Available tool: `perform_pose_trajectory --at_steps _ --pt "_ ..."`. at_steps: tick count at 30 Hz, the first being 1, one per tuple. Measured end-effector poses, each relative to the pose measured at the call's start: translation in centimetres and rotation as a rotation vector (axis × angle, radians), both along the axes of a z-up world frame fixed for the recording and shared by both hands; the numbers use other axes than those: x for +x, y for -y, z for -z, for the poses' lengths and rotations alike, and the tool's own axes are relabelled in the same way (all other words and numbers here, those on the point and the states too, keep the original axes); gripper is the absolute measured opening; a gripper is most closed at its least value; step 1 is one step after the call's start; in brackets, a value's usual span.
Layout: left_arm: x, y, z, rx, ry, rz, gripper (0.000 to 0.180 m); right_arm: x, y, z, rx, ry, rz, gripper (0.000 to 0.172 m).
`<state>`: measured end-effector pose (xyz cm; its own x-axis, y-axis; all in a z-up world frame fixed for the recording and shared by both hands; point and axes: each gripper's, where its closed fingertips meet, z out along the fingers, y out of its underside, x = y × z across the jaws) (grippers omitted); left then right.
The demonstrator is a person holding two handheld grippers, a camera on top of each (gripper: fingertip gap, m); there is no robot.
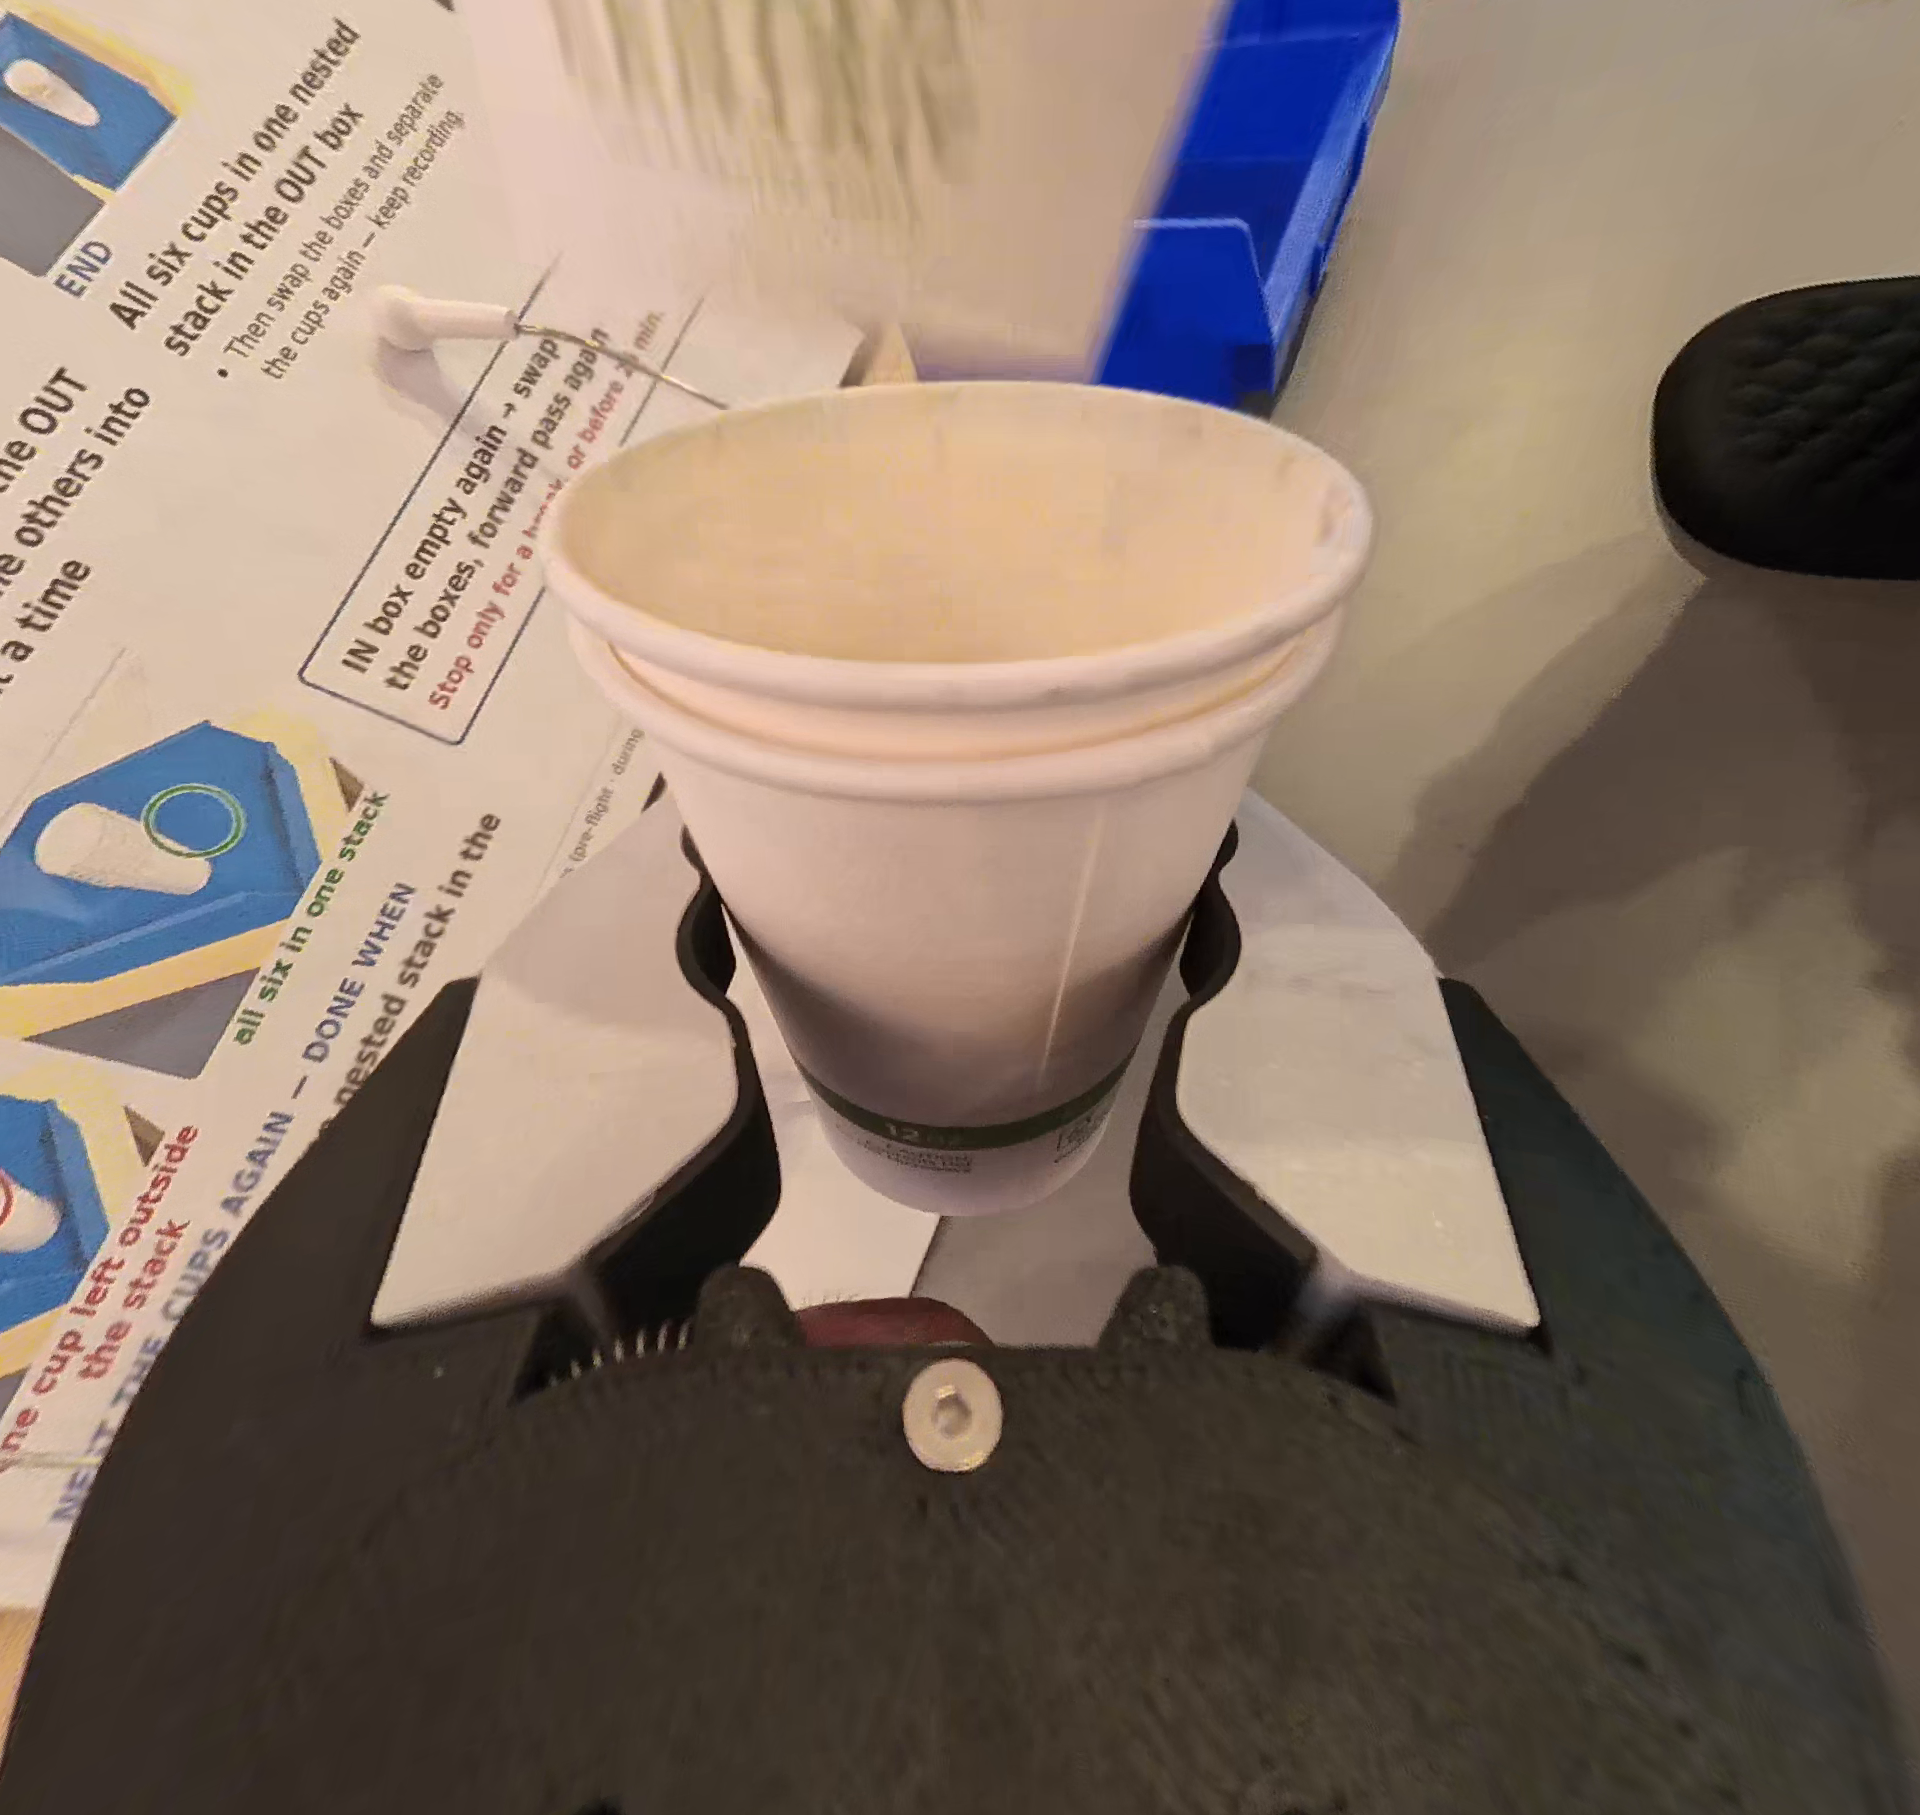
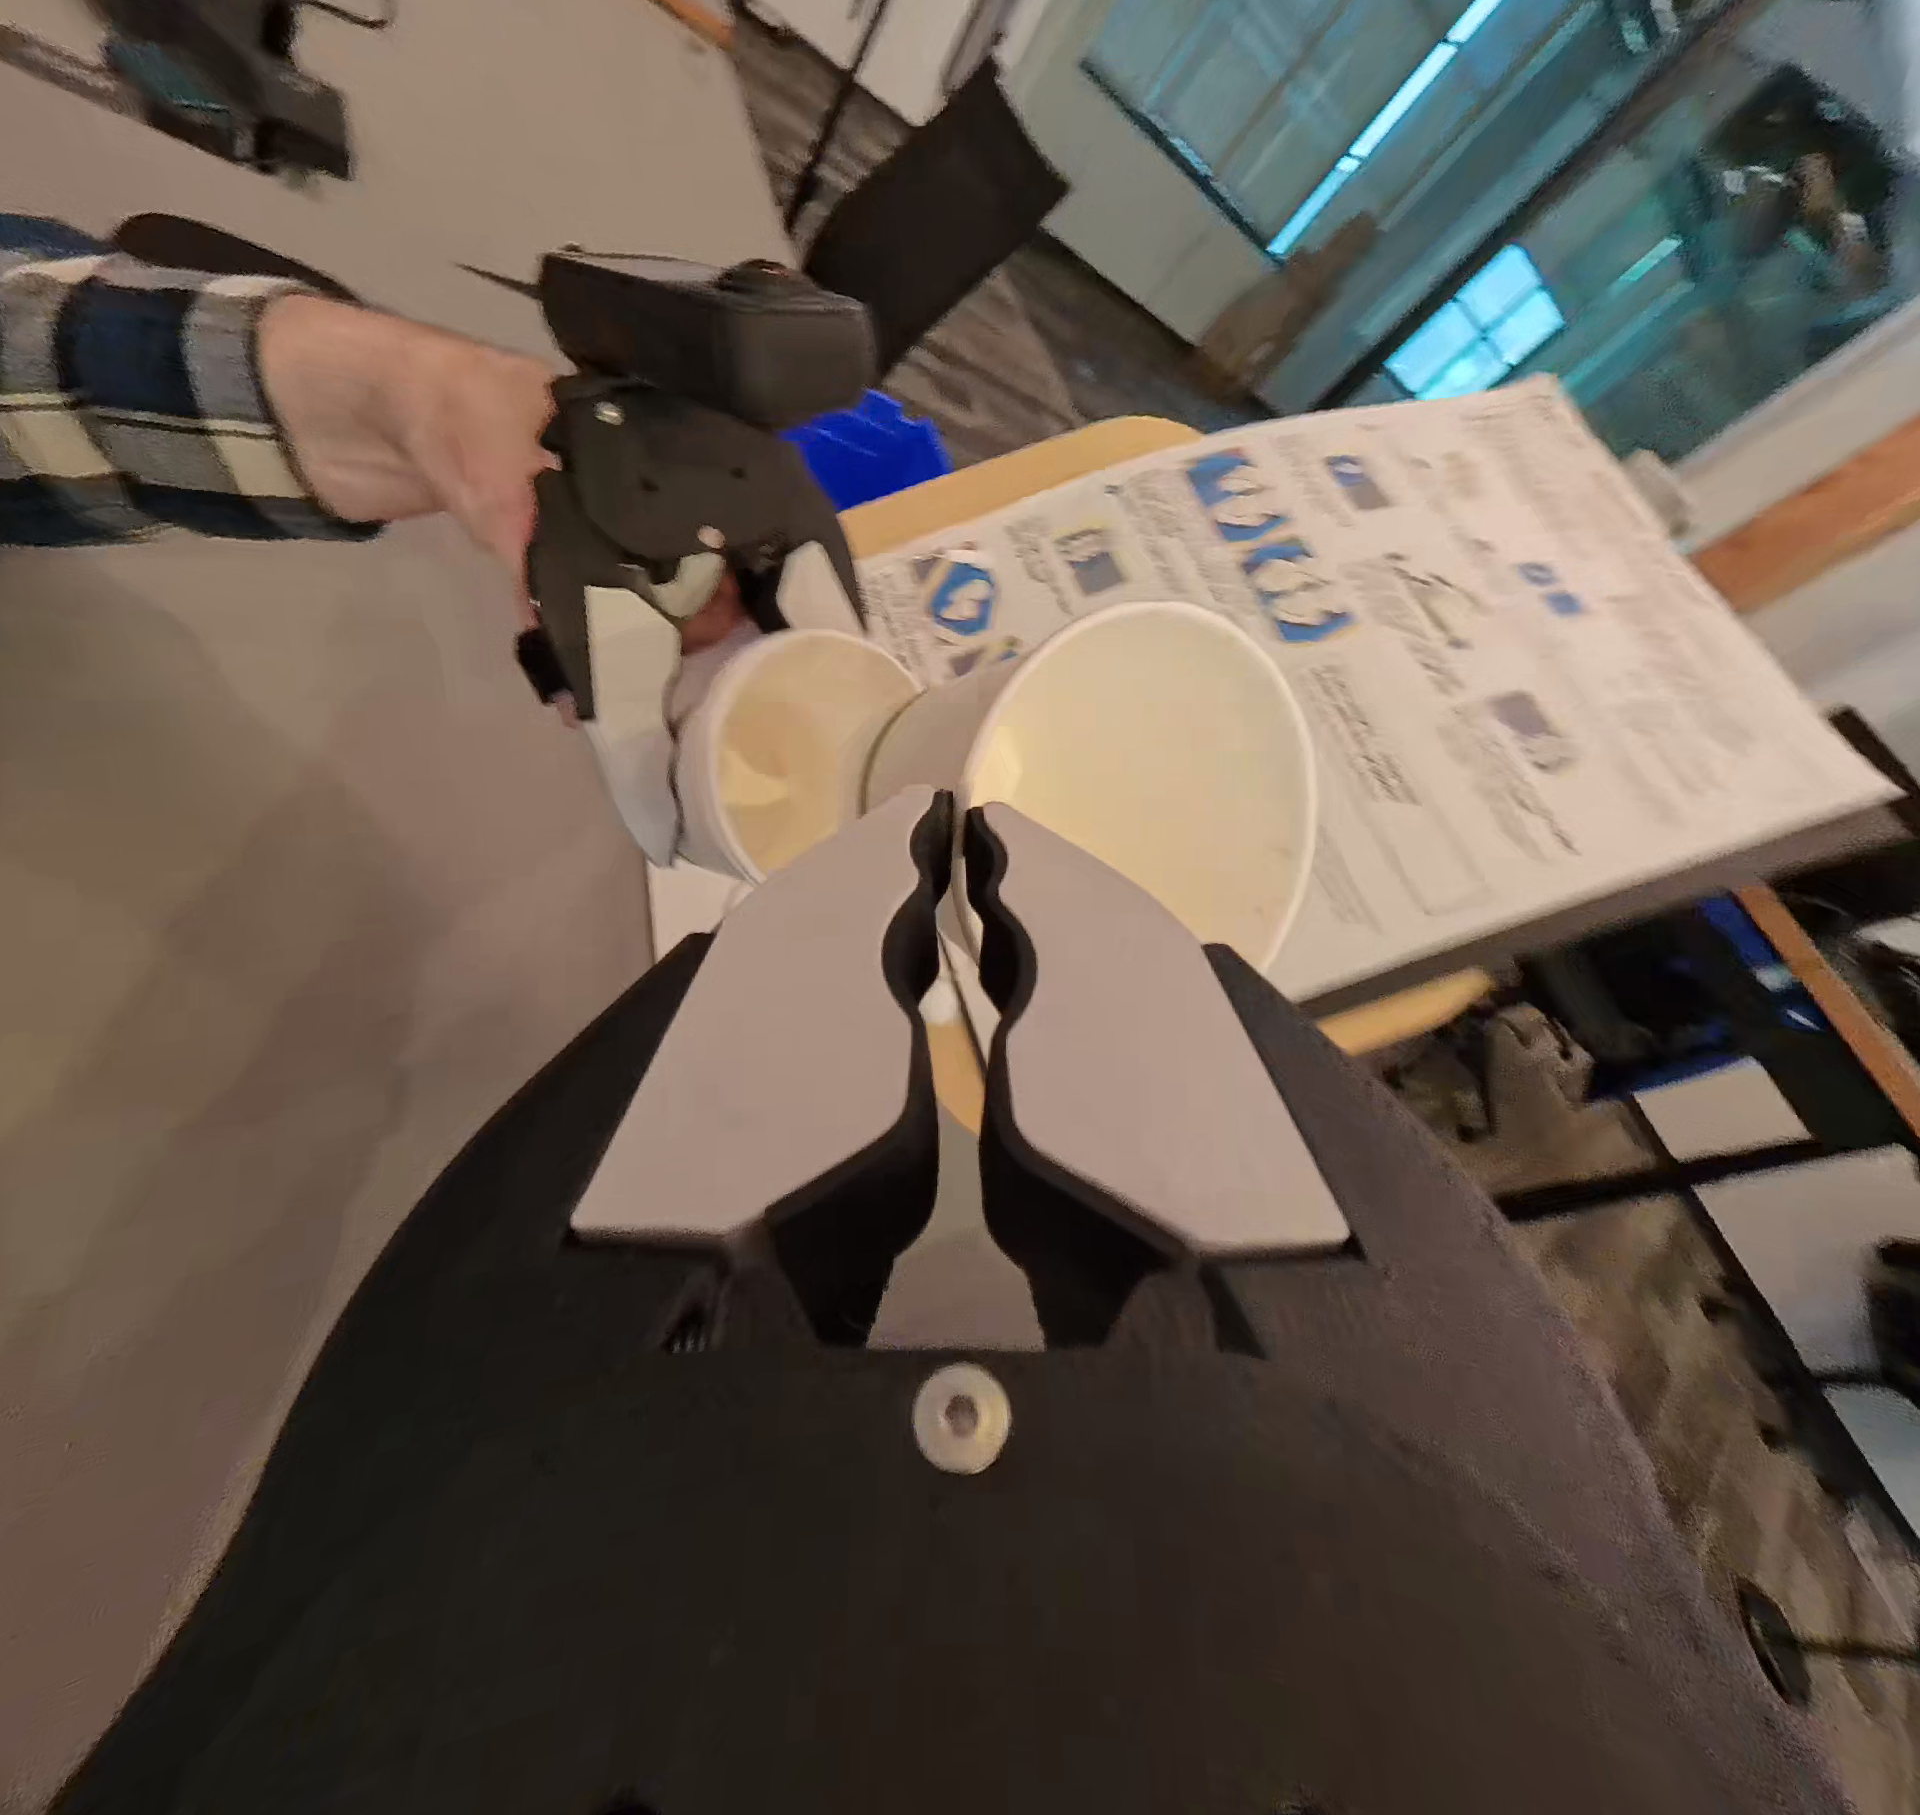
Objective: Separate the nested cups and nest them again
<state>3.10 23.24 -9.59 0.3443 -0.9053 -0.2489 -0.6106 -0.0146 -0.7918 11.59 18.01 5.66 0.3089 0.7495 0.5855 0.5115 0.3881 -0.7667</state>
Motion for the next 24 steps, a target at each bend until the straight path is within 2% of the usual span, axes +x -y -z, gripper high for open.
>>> perform_pose_trajectory --at_steps 3,5,9,11,15,24 --pt "-0.3 -0.1 -0.4 0.006 0.007 -0.009 0.09 5.4 -1.6 -2.2 0.059 -0.048 0.177 0.003" --pt "-0.4 -0.1 -0.4 0.011 0.003 -0.013 0.087 10.2 -4.0 -2.1 0.086 0.001 0.389 0.003" --pt "-0.2 0.0 -0.2 0.01 -0.001 -0.01 0.086 19.8 -8.7 1.7 -0.021 0.16 0.767 0.003" --pt "0.0 0.1 -0.1 0.008 -0.004 -0.005 0.086 23.6 -10.3 4.6 -0.129 0.235 0.875 0.003" --pt "0.2 0.3 -0.1 0.007 -0.004 0.001 0.086 27.7 -12.7 9.4 -0.286 0.312 0.957 0.003" --pt "0.1 0.2 0.0 -0.007 0.002 0.005 0.086 29.2 -14.0 16.0 -0.53 0.407 0.954 0.003"
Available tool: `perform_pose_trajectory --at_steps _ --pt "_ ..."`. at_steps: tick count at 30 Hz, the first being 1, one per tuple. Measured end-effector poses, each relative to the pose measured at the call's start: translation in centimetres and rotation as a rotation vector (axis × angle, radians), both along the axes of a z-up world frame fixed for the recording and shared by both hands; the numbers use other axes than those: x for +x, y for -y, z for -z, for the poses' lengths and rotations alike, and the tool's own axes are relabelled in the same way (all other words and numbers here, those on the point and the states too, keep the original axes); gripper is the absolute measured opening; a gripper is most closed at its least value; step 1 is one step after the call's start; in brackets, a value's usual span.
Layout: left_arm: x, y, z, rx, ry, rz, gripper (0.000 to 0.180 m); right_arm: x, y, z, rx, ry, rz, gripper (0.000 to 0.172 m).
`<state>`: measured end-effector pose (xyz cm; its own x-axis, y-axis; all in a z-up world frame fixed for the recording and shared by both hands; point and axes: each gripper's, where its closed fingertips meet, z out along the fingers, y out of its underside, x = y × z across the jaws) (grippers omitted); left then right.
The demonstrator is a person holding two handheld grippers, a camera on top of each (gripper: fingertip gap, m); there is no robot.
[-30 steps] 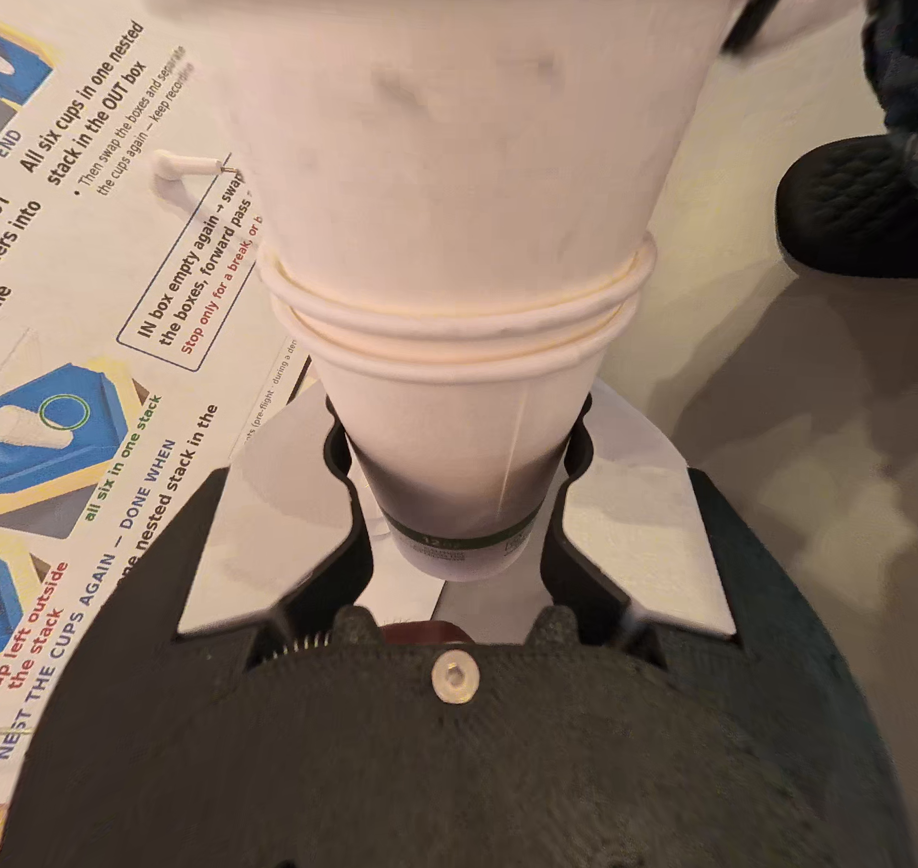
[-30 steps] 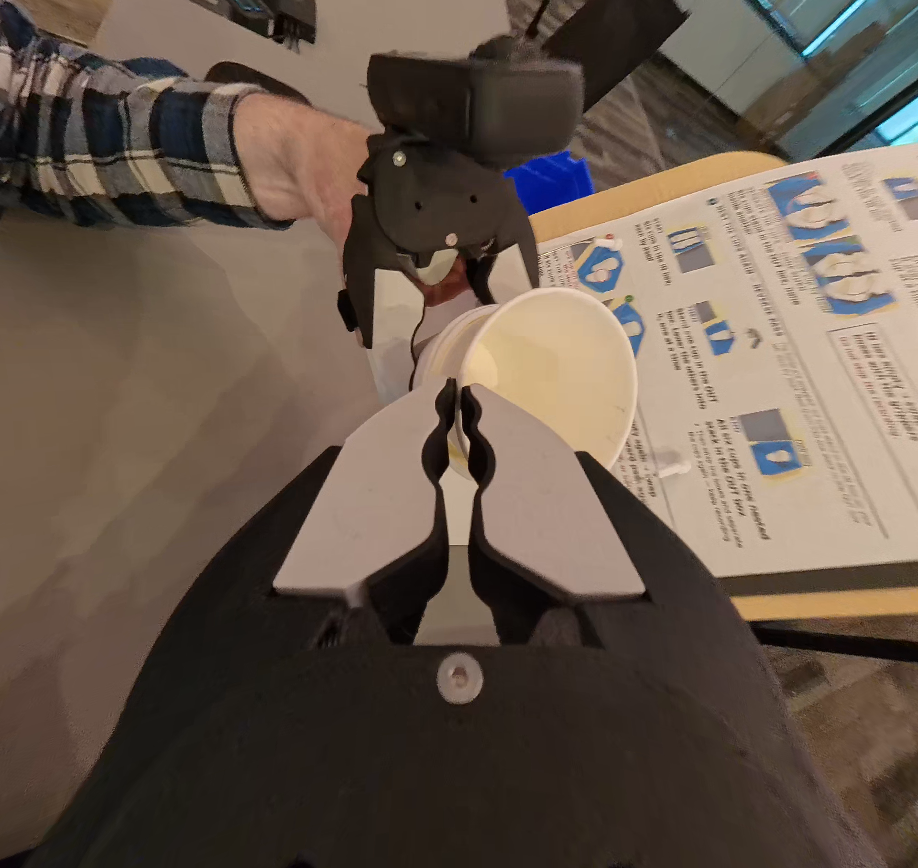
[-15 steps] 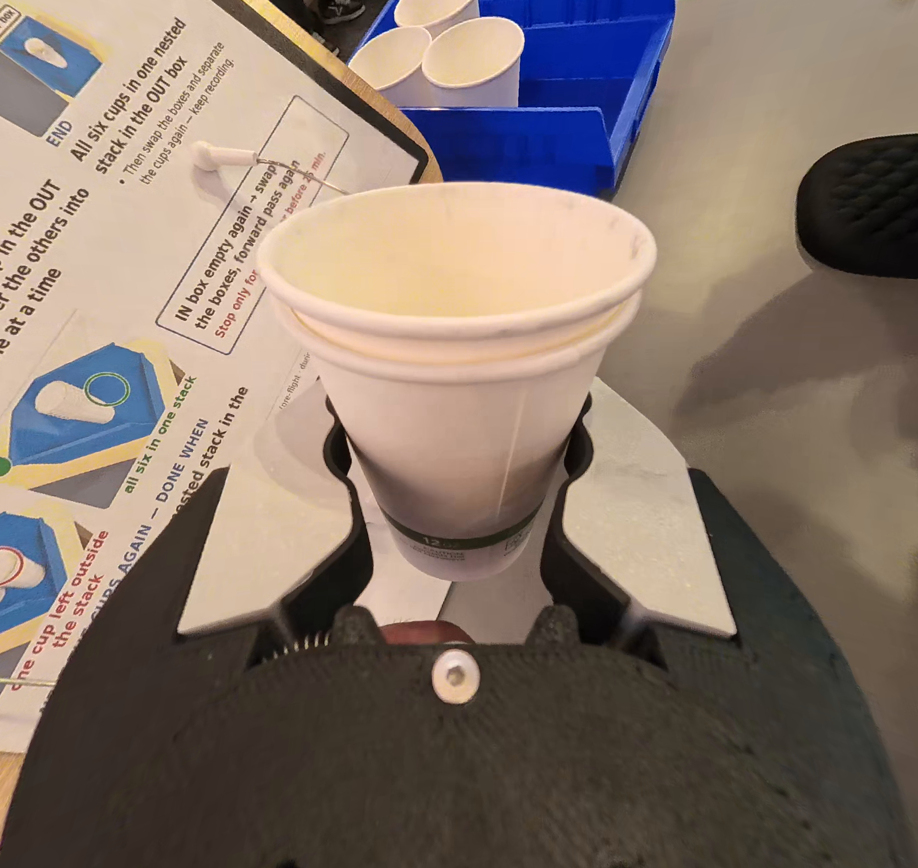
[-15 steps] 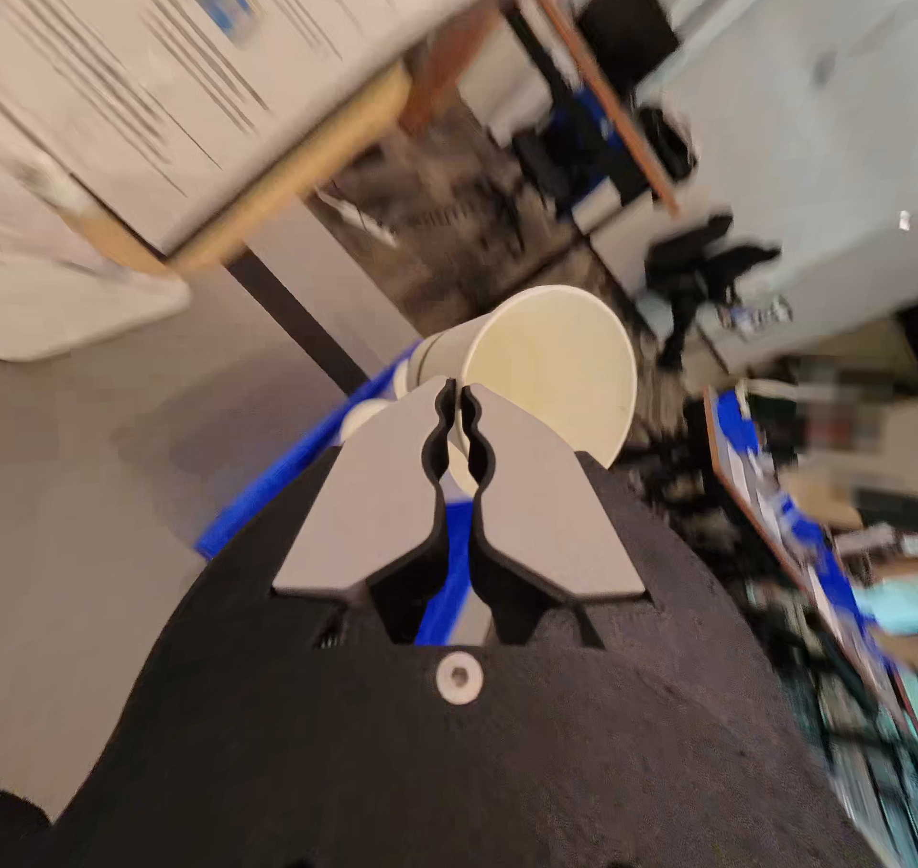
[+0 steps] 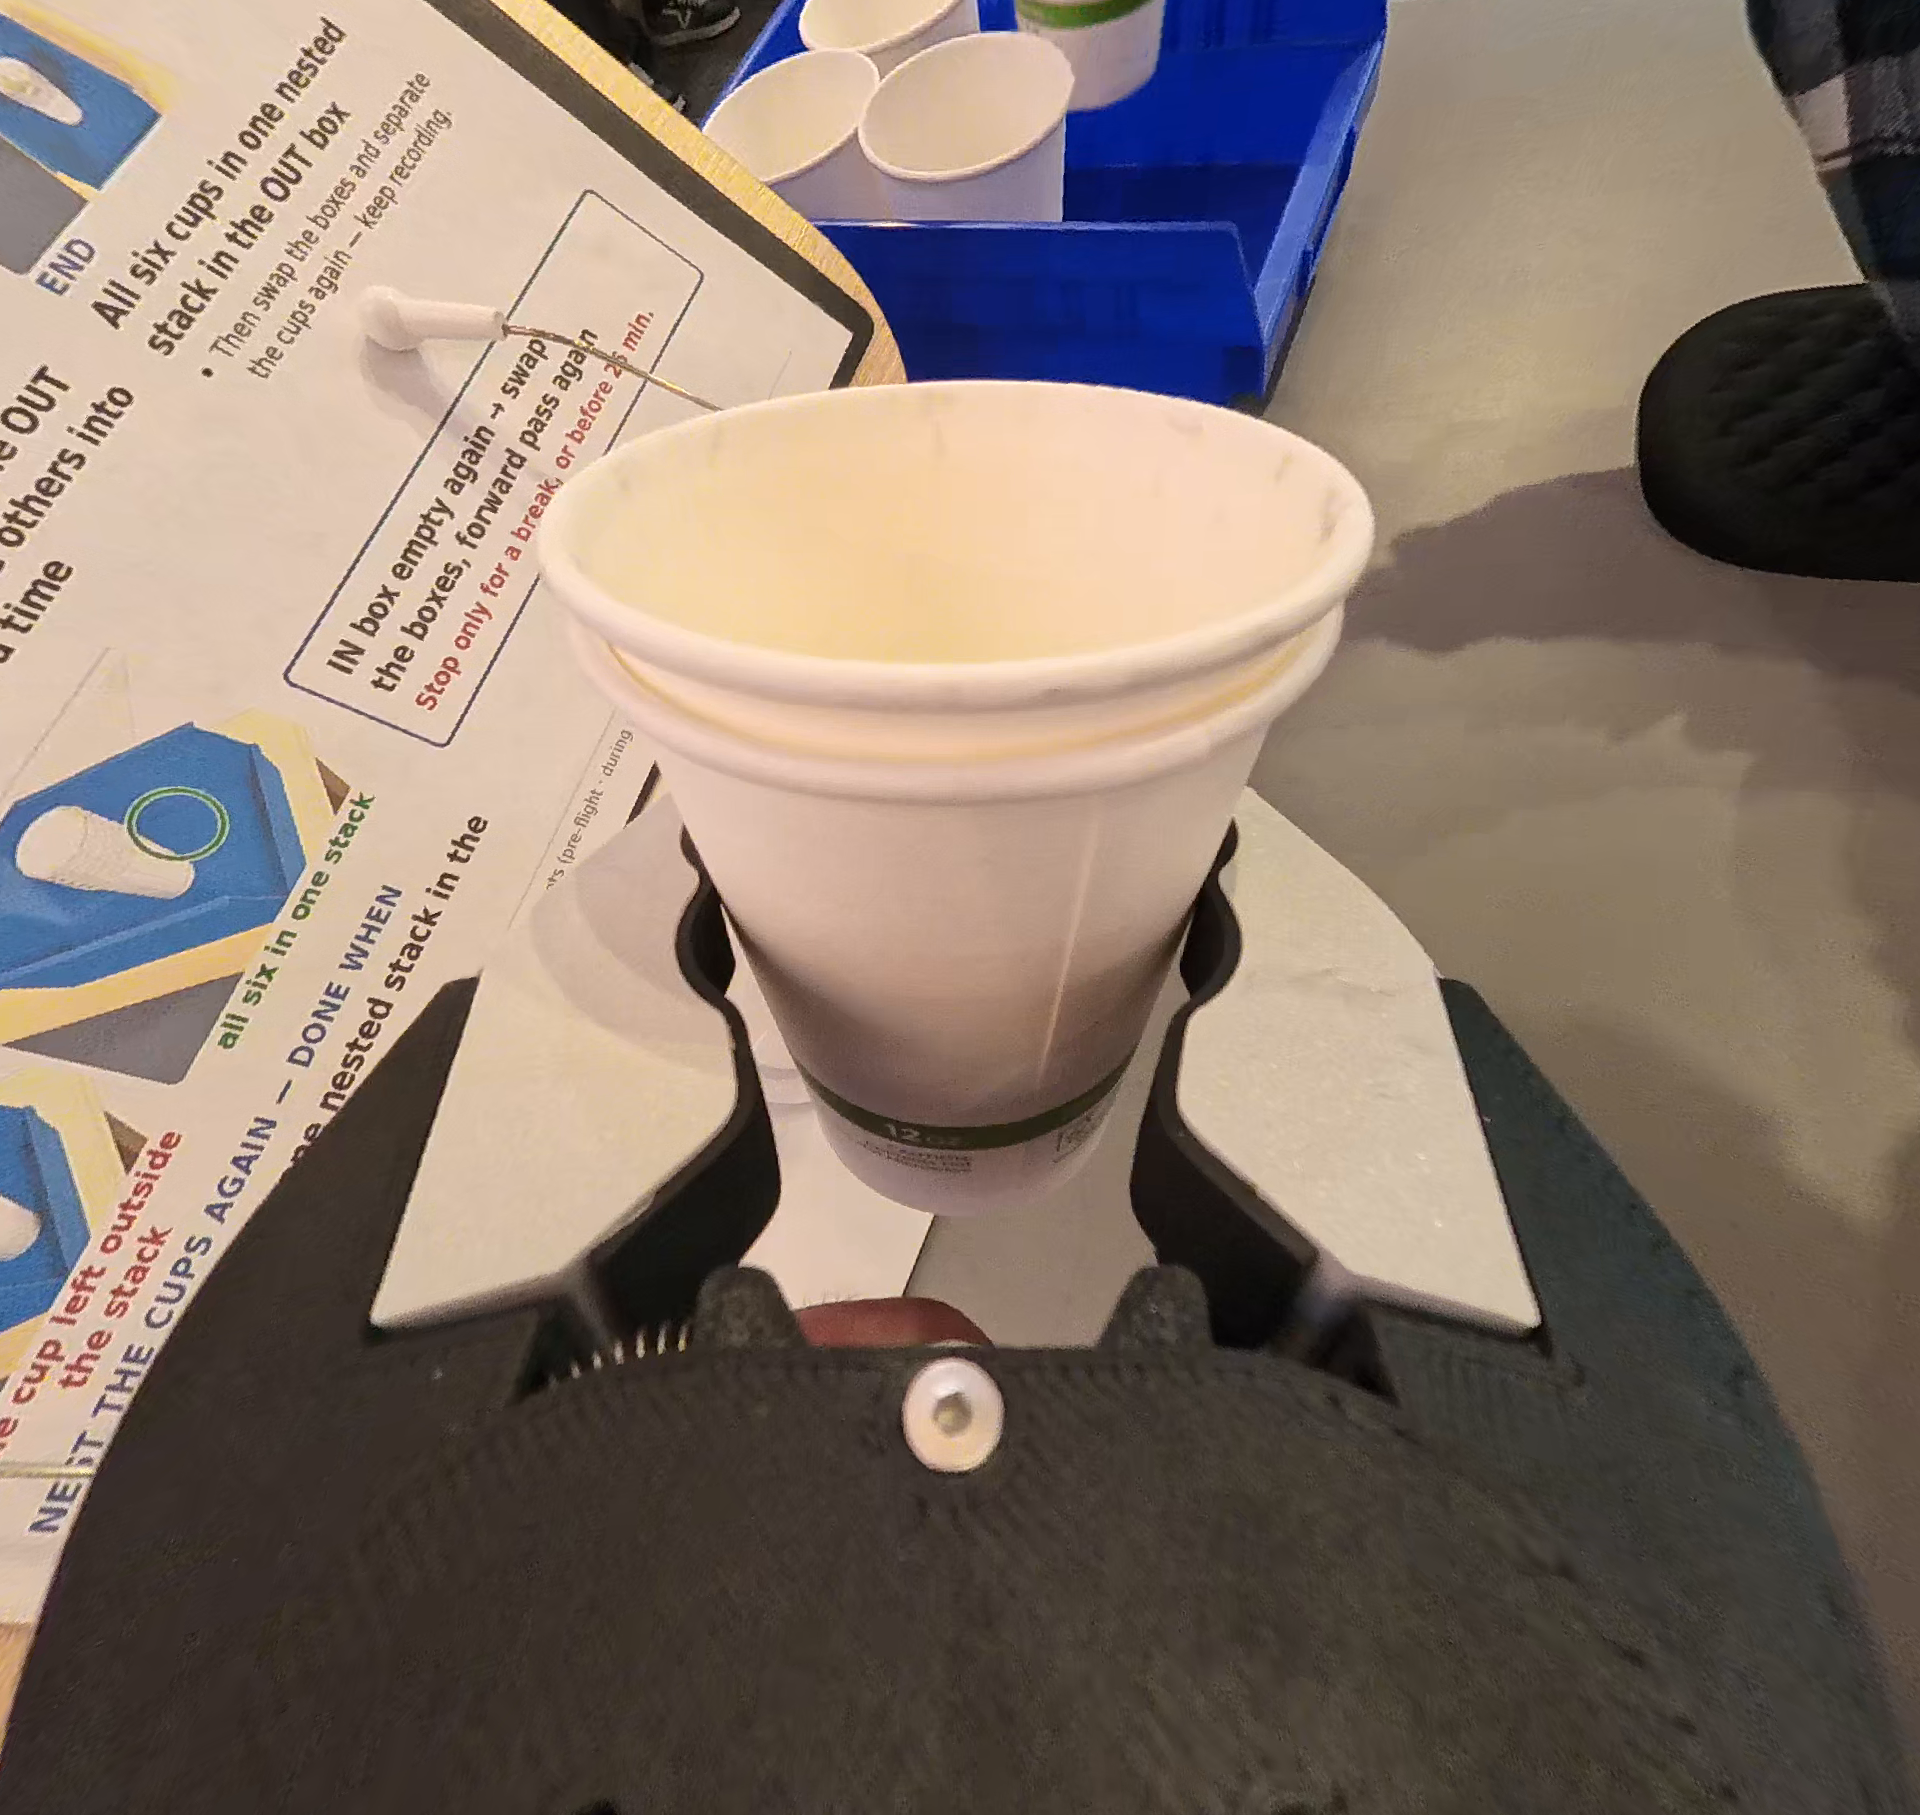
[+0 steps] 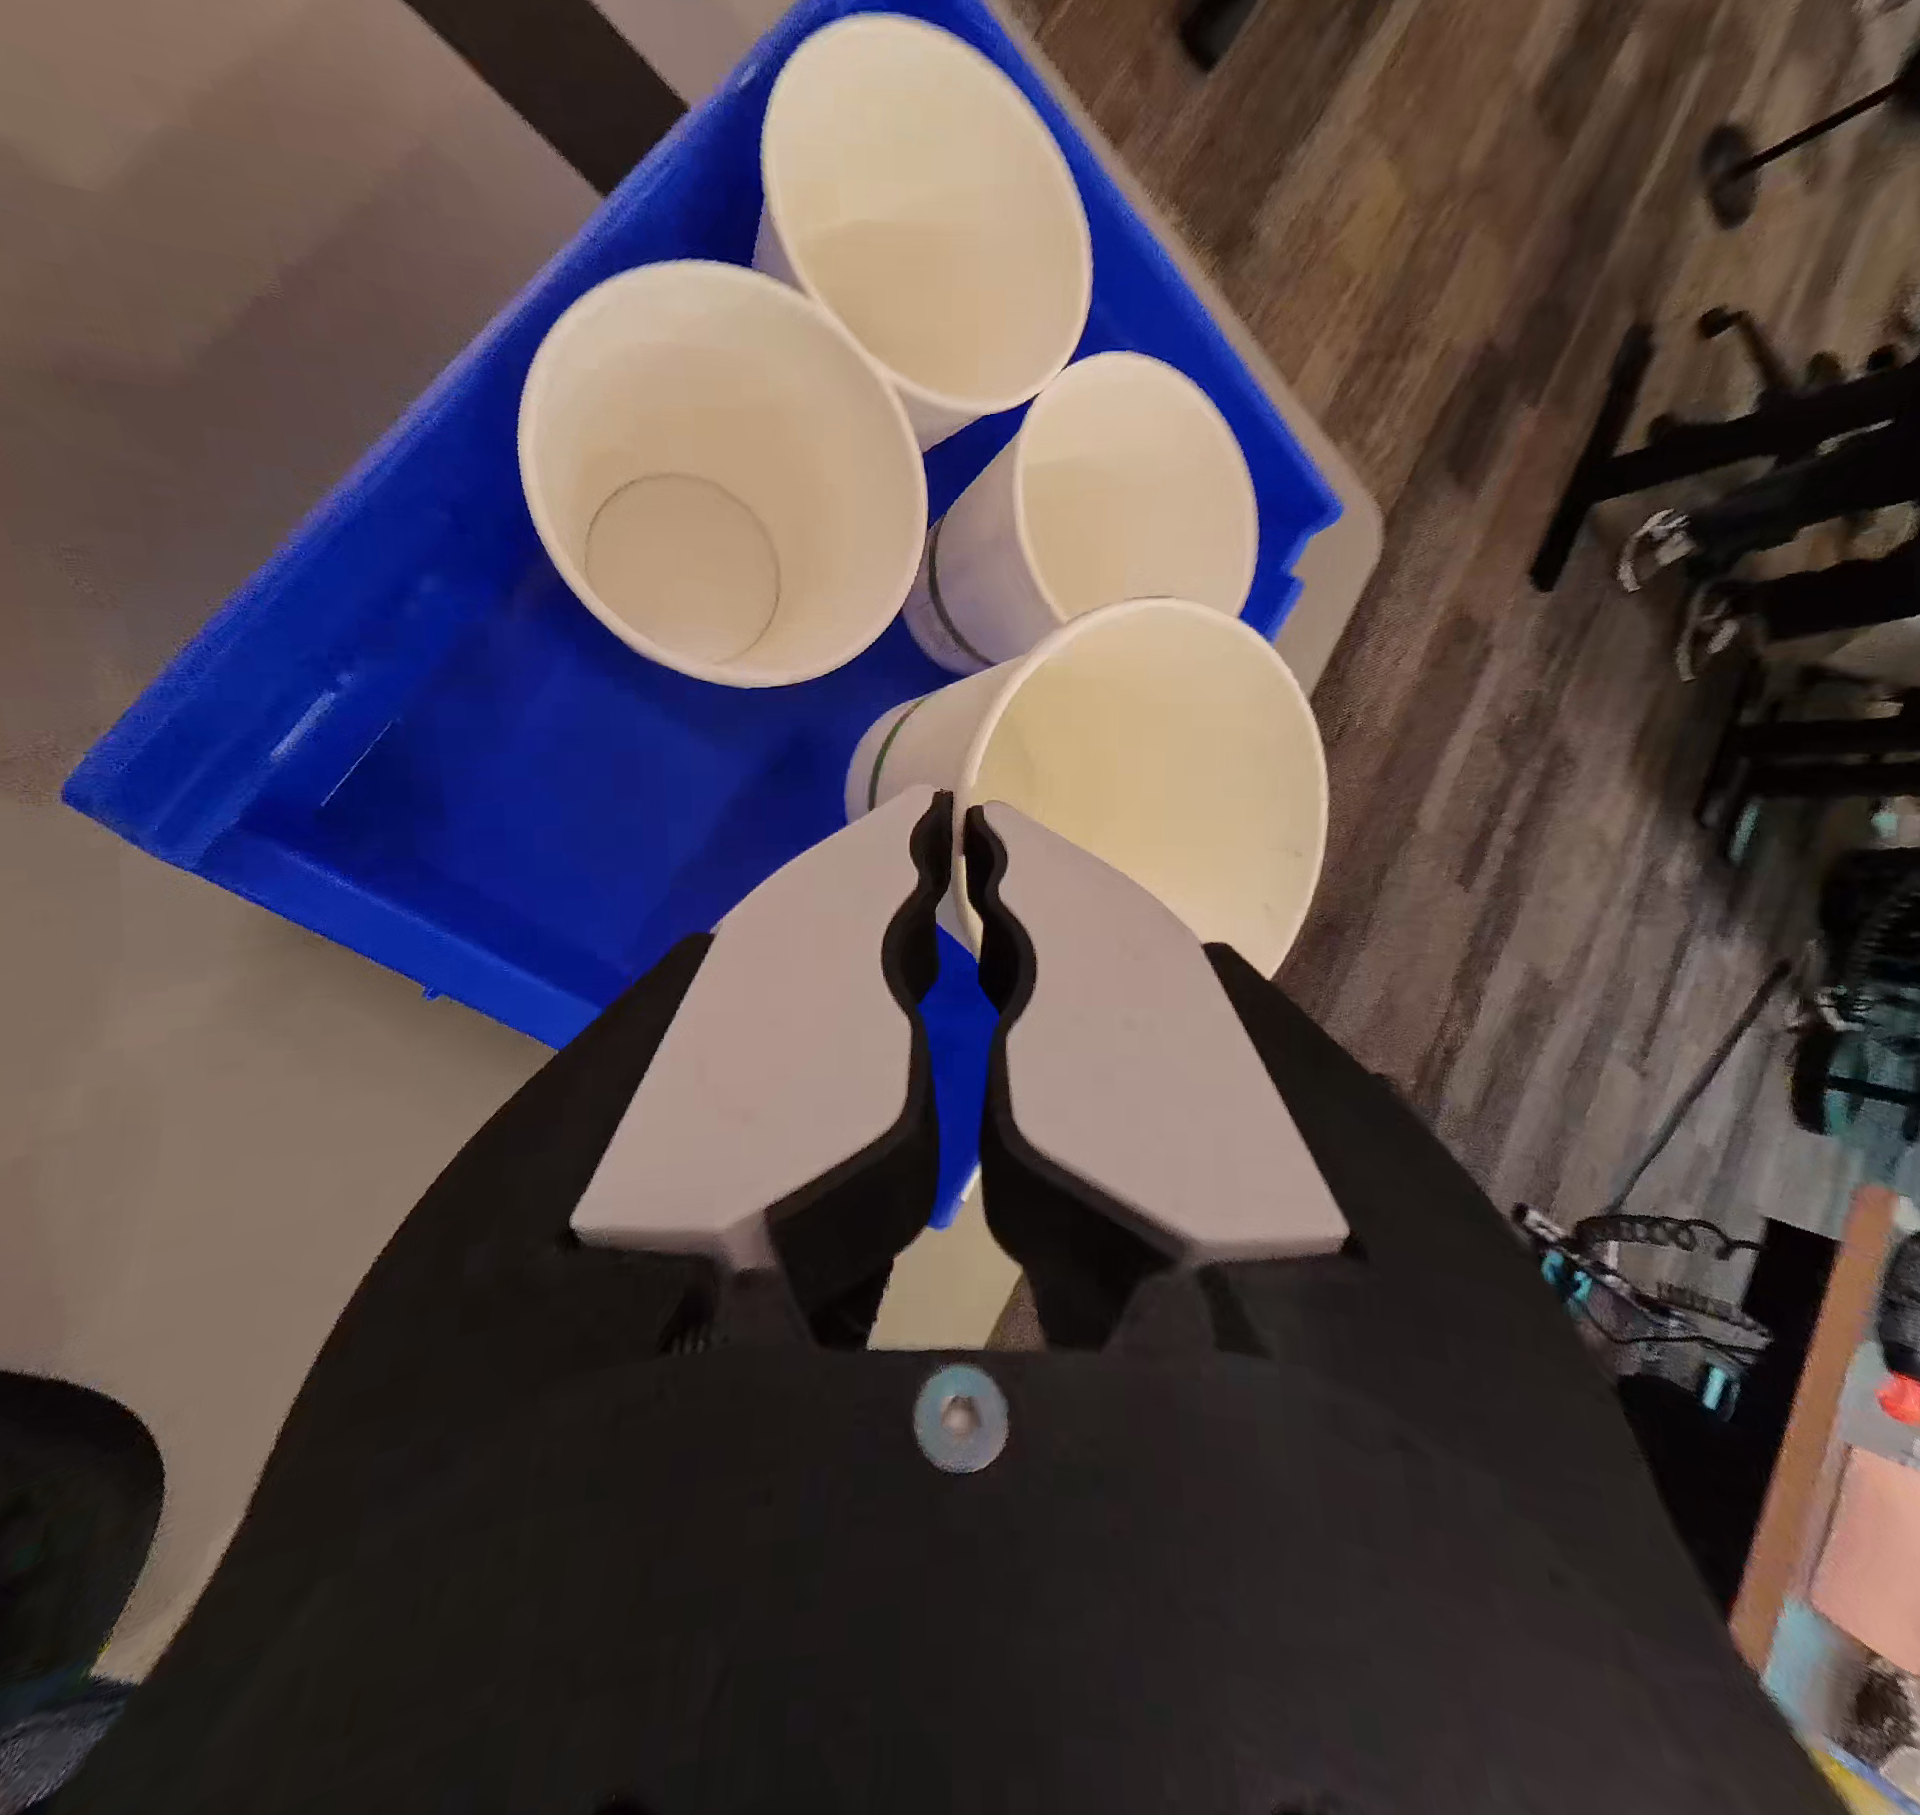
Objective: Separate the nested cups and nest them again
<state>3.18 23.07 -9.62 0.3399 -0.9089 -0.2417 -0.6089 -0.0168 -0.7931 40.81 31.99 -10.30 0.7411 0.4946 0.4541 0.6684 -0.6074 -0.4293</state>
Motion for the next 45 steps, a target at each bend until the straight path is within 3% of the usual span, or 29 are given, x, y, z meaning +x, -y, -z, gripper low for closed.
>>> perform_pose_trajectory --at_steps 7,12,17,21,23,27,30,32,38,45 --pt "0.0 0.1 -0.1 0.0 0.002 0.002 0.086 0.2 -1.4 5.3 -0.152 -0.044 -0.009 0.003" --pt "0.1 0.1 0.2 -0.005 -0.005 0.006 0.086 -1.1 -2.2 6.6 -0.174 -0.062 -0.038 0.009" --pt "0.2 0.1 0.2 -0.006 -0.004 0.008 0.086 -0.8 -2.0 4.5 -0.115 -0.021 0.015 0.031" --pt "0.3 0.2 0.2 -0.008 0.001 0.012 0.086 -2.5 -0.7 -0.8 0.037 -0.001 -0.017 0.033" --pt "0.5 0.2 0.2 -0.011 0.008 0.014 0.086 -6.0 0.4 -4.0 0.136 -0.039 -0.138 0.029" --pt "0.9 0.3 0.1 -0.023 0.034 0.02 0.086 -17.7 5.5 -9.1 0.287 -0.18 -0.612 0.024" --pt "1.3 0.5 0.2 -0.043 0.052 0.032 0.086 -26.2 10.6 -9.8 0.301 -0.23 -0.952 0.022" --pt "1.3 0.6 0.3 -0.05 0.054 0.033 0.086 -30.3 13.0 -9.0 0.275 -0.244 -1.092 0.022" --pt "1.3 0.8 0.4 -0.052 0.042 0.038 0.086 -35.6 14.5 -5.8 0.202 -0.241 -1.206 0.014" --pt "1.2 0.8 0.4 -0.052 0.034 0.041 0.086 -36.3 14.3 -5.3 0.176 -0.264 -1.199 0.007"
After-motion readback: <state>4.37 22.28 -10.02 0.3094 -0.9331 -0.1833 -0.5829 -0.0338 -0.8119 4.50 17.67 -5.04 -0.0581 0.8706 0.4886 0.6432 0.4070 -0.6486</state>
